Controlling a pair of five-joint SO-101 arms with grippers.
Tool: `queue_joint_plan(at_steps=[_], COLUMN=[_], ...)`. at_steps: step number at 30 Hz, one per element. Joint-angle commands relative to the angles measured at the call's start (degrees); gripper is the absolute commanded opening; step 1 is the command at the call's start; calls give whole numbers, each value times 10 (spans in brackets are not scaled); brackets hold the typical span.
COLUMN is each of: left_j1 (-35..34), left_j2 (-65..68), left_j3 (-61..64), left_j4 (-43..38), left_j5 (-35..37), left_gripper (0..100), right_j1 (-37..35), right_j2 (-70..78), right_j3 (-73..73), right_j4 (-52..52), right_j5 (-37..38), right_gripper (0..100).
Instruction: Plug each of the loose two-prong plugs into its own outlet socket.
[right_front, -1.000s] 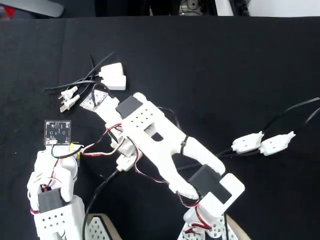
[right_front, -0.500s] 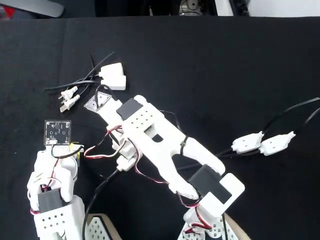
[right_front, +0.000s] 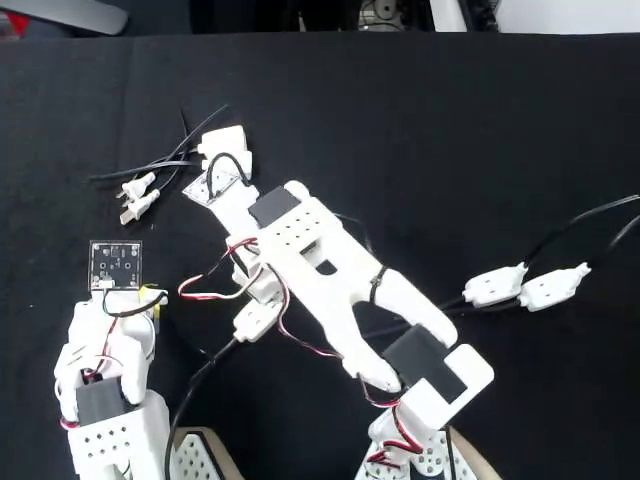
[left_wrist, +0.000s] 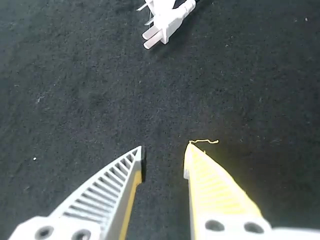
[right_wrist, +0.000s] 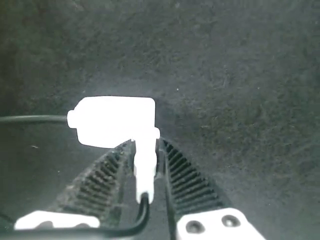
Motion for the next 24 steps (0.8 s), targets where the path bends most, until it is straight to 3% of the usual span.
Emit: queue_joint_plan(at_steps=[1,24], left_j1=[-5,-5], left_j2=[-3,-3], left_j3=[9,9], left_j4=[-1,-1], left_j5=[1,1], left_gripper=[145,145], right_j1=[11,-40], right_j2=[-3,-3], right_j3=[-2,17], right_j4=[-10,-7], right_j5=[-6,-23], right_gripper=[11,11])
